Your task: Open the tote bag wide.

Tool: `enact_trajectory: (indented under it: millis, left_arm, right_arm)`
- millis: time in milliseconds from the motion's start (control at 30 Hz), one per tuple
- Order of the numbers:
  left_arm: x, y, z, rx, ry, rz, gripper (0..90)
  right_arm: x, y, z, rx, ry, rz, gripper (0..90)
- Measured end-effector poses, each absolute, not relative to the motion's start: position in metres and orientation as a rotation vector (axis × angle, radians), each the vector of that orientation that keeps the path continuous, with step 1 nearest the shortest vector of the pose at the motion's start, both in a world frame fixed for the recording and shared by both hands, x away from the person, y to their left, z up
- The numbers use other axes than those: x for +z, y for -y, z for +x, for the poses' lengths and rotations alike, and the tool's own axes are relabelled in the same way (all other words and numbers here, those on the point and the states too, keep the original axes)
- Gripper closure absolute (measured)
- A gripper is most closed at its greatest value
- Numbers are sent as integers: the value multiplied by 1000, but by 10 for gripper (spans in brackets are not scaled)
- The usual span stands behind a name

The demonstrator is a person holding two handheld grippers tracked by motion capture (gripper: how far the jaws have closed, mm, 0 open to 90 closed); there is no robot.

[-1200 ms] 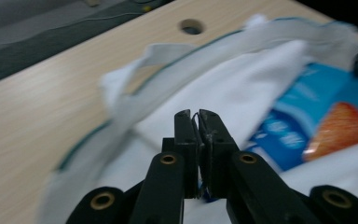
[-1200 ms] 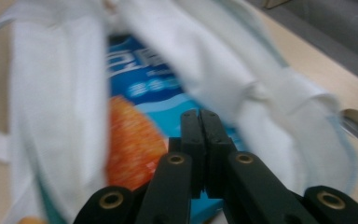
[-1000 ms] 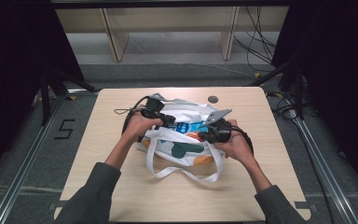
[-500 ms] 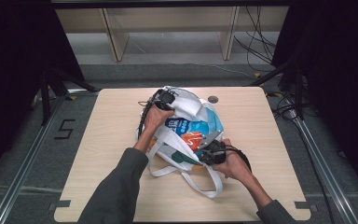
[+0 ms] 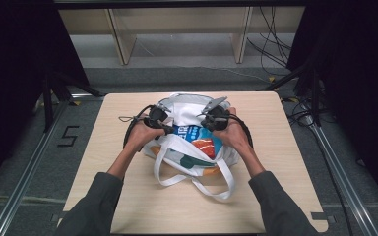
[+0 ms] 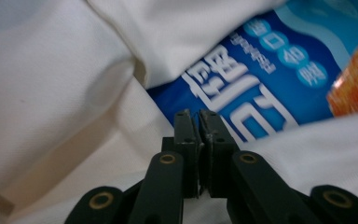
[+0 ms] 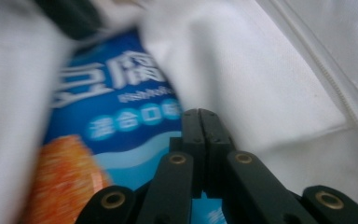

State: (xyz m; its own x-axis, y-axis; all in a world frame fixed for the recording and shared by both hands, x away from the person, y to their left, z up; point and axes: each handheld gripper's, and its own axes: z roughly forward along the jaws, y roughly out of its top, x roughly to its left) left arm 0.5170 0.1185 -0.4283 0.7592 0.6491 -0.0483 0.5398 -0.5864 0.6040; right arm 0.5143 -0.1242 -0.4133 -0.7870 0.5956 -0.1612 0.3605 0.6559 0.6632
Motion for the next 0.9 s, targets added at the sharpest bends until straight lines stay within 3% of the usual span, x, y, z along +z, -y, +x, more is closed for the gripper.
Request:
enact_trajectory:
  millis: [333, 467, 700, 900]
  left_arm:
    - [-435, -140, 493, 211, -797, 2430, 895]
    - [-433, -139, 491, 244, -789, 2433, 887]
    - [-430, -136, 484, 285, -808, 2301, 852]
    - [-434, -145, 477, 250, -782, 2297, 883]
  right_arm:
    - [-457, 127, 572, 600, -2469, 1001, 900]
    - [-452, 130, 575, 616, -2493, 1033, 900]
    - [-411, 140, 534, 923, -2435, 914, 900]
    - [-416, 149, 490, 972, -2540, 796, 900]
